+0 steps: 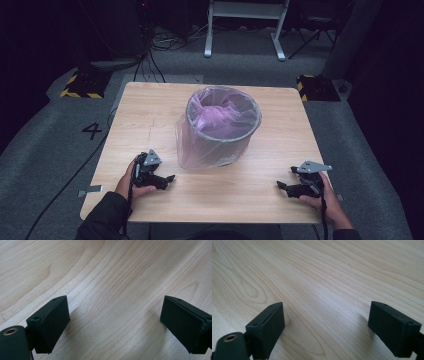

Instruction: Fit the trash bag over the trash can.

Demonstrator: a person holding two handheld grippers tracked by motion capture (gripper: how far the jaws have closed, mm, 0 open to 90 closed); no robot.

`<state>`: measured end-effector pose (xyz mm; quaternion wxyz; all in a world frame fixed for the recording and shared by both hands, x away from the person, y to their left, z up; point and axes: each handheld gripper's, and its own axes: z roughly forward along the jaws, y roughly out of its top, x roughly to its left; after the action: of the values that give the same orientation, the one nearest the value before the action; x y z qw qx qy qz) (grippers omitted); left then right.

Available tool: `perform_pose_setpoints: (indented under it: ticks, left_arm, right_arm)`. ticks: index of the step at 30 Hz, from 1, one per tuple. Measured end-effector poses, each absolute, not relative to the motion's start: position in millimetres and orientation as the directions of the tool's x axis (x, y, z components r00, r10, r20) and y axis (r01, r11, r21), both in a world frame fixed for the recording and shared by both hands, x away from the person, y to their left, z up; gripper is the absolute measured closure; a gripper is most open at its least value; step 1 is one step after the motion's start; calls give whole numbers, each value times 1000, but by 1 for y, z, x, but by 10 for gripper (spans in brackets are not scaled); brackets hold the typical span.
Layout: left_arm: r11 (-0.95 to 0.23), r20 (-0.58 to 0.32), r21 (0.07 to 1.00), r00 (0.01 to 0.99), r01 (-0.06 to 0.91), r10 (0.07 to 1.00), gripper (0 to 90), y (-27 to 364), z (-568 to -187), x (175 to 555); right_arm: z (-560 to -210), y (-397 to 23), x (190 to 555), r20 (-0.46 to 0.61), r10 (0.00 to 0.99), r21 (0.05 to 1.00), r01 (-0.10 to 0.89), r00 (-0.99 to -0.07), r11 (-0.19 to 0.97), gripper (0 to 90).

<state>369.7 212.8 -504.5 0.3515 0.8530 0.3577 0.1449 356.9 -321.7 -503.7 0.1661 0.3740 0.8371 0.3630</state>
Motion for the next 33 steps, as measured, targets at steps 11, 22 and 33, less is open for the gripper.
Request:
perform_pose_setpoints:
  ticks: [11,22,33]
  left_arm:
    - [-495,-5,702,698,513,716,86,213,-504,369]
    - [-495,-5,701,698,513,716,86,213,-504,369]
    - [-496,-8,700,700,514,714,82,213,-504,369]
  right_arm:
    - [-504,-321,358,-8,750,732,508,-661,455,132]
    - [-504,-321,358,-8,749,732,507,-662,456,133]
    - [-504,-321,359,-9,743,733,501,-669,460,134]
